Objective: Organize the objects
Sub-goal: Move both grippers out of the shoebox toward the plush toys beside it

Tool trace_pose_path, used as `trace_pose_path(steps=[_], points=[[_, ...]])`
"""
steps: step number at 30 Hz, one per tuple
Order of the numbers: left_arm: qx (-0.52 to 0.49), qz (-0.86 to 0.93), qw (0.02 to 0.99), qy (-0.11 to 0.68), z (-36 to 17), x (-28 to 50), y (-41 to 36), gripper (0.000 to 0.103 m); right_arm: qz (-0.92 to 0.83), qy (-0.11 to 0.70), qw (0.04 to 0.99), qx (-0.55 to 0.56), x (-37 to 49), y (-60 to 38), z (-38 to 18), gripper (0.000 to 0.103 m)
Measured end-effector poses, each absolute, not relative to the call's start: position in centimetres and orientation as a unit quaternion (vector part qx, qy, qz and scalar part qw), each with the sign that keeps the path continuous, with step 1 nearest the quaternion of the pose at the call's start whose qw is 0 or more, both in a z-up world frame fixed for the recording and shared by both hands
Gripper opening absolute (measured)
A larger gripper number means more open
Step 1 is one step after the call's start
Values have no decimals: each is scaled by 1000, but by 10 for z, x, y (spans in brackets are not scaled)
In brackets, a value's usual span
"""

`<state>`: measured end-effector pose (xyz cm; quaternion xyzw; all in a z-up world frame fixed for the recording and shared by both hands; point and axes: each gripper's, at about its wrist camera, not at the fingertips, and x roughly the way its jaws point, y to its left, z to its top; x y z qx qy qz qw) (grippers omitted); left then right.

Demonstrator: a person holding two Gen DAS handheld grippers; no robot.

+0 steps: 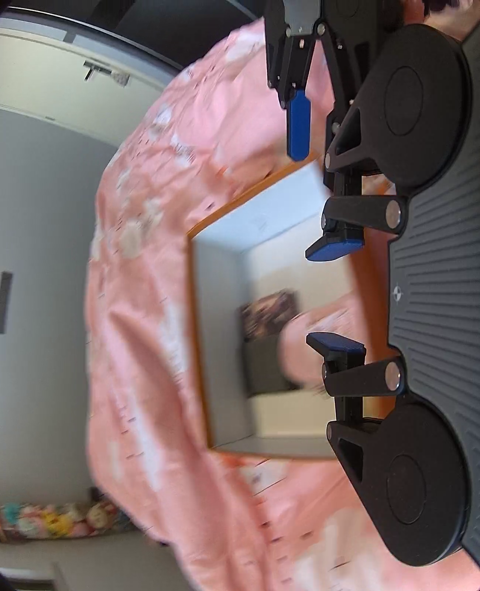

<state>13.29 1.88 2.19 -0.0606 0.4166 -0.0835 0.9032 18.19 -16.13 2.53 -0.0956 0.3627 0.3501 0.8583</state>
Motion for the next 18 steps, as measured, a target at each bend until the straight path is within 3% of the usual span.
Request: trace_pose_path(steps=[7,10,14,18], points=[[-129,-139,834,518,-20,110,13,49,312,418,851,-56,141,-195,-1,49],[-176,-151,800,554,-42,104,12,55,294,438,848,-50,129,-206,-14,49],[-197,-159,763,594,-68,93,3,55,274,459,843,-51,121,-213,-29,41],[-183,-173,754,607,-75,82,-7,62,282,485,826,-56,113,-216,-40,38]])
